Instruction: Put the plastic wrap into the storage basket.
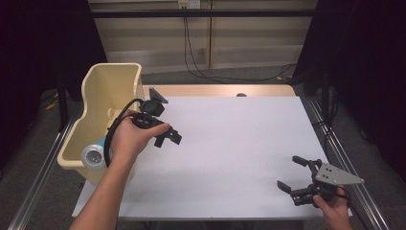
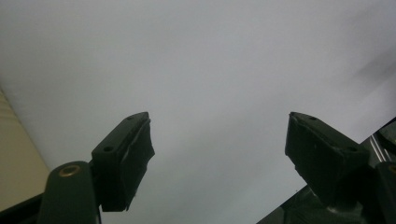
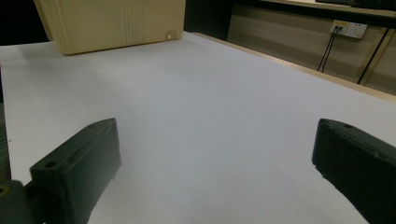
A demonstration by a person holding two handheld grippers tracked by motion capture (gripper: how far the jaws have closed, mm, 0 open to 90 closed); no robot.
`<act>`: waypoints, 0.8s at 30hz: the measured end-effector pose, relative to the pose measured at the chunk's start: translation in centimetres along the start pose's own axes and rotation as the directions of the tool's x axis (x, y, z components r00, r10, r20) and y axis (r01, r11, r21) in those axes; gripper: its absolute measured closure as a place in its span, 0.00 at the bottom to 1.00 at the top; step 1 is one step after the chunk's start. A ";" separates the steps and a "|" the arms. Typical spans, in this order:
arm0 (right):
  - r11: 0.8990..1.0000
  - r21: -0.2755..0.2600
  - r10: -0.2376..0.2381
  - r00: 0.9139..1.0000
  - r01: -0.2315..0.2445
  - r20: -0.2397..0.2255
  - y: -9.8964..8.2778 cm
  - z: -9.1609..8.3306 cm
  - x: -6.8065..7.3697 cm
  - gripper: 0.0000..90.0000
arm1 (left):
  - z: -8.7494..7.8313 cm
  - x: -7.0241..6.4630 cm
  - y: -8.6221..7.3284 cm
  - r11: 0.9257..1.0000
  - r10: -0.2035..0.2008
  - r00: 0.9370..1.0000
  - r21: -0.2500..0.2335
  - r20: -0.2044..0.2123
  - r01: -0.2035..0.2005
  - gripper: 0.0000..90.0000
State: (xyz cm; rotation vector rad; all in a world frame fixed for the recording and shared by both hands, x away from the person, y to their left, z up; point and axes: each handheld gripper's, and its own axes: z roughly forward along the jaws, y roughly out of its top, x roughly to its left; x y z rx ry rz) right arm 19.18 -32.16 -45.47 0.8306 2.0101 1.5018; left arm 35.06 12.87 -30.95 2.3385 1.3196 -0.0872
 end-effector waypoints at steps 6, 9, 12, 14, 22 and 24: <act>1.000 0.001 -0.001 1.000 0.001 -0.001 0.0 0.0 0.0 0.01 | 1.4 -0.2 -0.5 1.000 0.008 1.000 0.002 0.023 -0.008 0.21; 1.000 0.002 -0.003 1.000 0.003 0.000 0.0 0.0 0.0 0.01 | 2.1 -0.3 -0.7 1.000 0.013 1.000 0.000 0.027 -0.013 0.20; 1.000 0.001 -0.004 1.000 0.004 0.000 0.0 0.0 0.0 0.01 | 2.8 -0.5 -1.0 1.000 0.022 0.999 0.004 0.029 -0.022 0.19; 1.000 0.004 -0.003 1.000 0.003 -0.002 0.0 0.0 0.0 0.01 | 3.4 -0.6 -1.2 1.000 0.027 0.999 0.010 0.034 -0.027 0.19; 1.000 0.004 -0.006 1.000 0.006 -0.002 0.0 0.0 0.0 0.01 | 5.5 -0.8 -2.0 0.999 0.044 0.998 0.009 0.041 -0.044 0.18; 1.000 0.003 -0.003 1.000 0.003 0.000 0.0 0.0 0.0 0.01 | 5.9 -0.9 -2.2 0.999 0.048 0.998 0.006 0.043 -0.048 0.17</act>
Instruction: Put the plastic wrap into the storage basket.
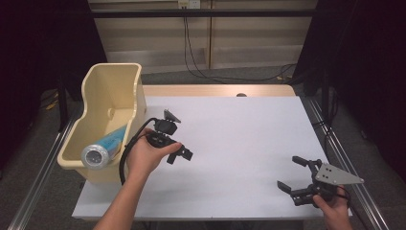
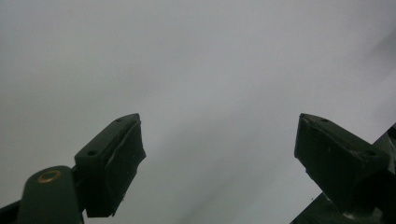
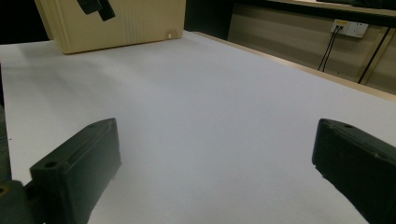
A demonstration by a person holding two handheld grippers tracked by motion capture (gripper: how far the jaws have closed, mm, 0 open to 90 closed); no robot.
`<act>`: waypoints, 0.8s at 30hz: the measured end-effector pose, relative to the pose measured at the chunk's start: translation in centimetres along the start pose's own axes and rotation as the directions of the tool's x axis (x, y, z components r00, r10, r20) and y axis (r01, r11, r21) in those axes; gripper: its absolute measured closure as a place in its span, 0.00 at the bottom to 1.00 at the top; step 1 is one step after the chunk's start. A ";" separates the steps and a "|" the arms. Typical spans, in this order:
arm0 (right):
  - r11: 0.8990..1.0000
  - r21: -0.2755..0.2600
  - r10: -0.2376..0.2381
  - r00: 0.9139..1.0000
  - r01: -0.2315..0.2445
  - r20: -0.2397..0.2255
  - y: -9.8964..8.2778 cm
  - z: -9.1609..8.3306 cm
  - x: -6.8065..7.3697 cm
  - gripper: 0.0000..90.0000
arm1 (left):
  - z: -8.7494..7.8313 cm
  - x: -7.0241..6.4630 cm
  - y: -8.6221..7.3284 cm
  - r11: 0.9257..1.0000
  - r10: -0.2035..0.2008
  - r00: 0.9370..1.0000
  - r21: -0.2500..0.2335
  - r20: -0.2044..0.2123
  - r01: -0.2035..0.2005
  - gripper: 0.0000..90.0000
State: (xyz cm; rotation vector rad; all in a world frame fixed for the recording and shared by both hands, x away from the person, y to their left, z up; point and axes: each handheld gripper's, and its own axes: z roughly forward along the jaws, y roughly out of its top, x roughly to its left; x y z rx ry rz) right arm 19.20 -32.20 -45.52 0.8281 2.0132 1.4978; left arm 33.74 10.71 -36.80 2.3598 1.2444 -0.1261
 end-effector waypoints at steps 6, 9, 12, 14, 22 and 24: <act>1.000 0.004 -0.002 1.000 0.002 -0.004 0.0 0.0 0.0 0.01 | 1.4 -0.1 -0.7 1.000 0.012 1.000 0.008 0.013 -0.012 0.17; 1.000 0.004 -0.004 1.000 0.004 -0.003 0.0 0.0 0.0 0.01 | 2.2 -0.2 -1.0 1.000 0.018 1.000 0.003 0.013 -0.018 0.17; 1.000 0.005 -0.005 1.000 0.005 -0.003 0.0 0.0 0.0 0.01 | 2.8 -0.3 -1.5 0.999 0.037 0.999 -0.028 0.010 -0.037 0.17; 1.000 0.003 -0.002 1.000 0.002 -0.003 0.0 0.0 0.0 0.01 | 3.1 -0.4 -1.9 0.998 0.041 0.999 -0.044 0.006 -0.041 0.17; 1.000 0.005 -0.004 1.000 0.004 -0.006 0.0 0.0 0.0 0.01 | 4.8 -0.5 -3.7 0.974 0.087 0.996 -0.213 0.025 -0.079 0.15; 1.000 0.003 -0.007 1.000 0.007 -0.004 0.0 0.0 0.0 0.01 | 4.9 -0.6 -4.1 0.960 0.104 0.994 -0.263 0.021 -0.095 0.14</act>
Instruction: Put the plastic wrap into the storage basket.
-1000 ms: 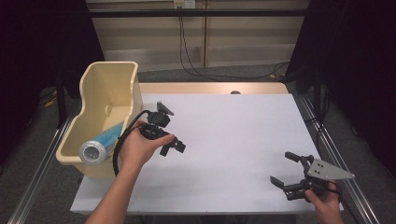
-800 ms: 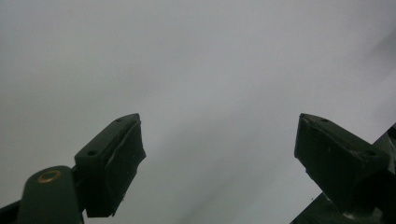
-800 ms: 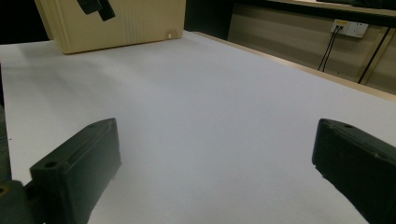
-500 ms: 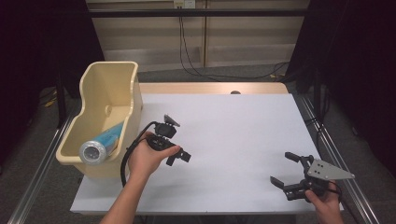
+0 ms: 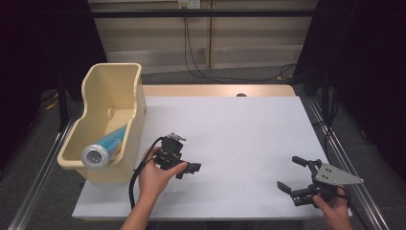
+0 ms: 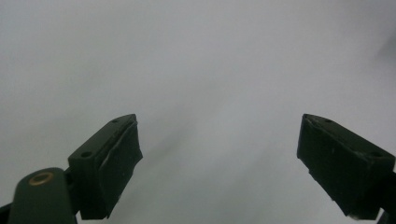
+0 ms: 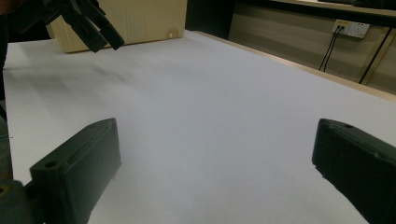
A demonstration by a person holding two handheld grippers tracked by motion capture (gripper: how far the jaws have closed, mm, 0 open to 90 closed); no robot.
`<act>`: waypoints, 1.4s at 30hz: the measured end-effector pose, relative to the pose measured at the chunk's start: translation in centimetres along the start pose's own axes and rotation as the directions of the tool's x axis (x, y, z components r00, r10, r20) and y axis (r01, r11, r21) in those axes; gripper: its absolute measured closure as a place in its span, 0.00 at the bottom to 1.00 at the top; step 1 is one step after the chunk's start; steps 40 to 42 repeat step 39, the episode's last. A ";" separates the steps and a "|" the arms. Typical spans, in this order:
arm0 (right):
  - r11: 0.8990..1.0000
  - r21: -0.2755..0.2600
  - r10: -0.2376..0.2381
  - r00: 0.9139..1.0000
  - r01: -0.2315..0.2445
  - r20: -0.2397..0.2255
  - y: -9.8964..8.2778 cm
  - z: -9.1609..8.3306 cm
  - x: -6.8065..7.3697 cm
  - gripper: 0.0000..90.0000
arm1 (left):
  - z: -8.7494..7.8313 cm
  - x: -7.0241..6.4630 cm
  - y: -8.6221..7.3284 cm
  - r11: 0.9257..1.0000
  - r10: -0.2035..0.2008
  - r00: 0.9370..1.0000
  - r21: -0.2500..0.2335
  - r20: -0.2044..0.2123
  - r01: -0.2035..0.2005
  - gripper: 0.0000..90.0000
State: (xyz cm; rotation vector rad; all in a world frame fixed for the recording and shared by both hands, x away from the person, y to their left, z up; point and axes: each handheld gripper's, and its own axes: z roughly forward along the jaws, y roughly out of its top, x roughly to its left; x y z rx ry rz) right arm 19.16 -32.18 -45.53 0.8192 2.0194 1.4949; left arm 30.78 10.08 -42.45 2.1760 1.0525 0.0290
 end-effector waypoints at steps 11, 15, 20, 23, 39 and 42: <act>1.000 0.001 0.002 1.000 -0.002 0.001 0.0 0.1 0.0 0.01 | 0.4 0.0 -2.0 0.982 0.101 0.995 -0.158 -0.027 -0.104 0.12; 1.000 0.001 0.001 1.000 -0.001 0.002 0.0 0.0 0.1 0.01 | 0.4 -0.1 -2.3 0.968 0.126 0.991 -0.213 -0.034 -0.130 0.11; 1.000 0.007 0.001 1.000 -0.001 0.001 -0.2 0.0 0.0 0.01 | 0.5 -0.4 -2.8 0.948 0.175 0.983 -0.262 -0.052 -0.182 0.09; 1.000 0.003 0.004 1.000 -0.004 0.001 -0.2 -0.1 0.0 0.01 | 0.4 -0.4 -3.1 0.936 0.189 0.981 -0.294 -0.050 -0.195 0.09; 1.000 0.005 0.016 1.000 -0.016 0.008 -0.3 -0.1 0.1 0.01 | -0.6 -0.3 -3.9 0.879 0.186 0.981 -0.438 -0.052 -0.190 0.09; 1.000 0.005 0.016 1.000 -0.016 0.008 -0.3 -0.1 0.1 0.01 | -0.6 -0.3 -3.9 0.879 0.186 0.981 -0.438 -0.052 -0.190 0.09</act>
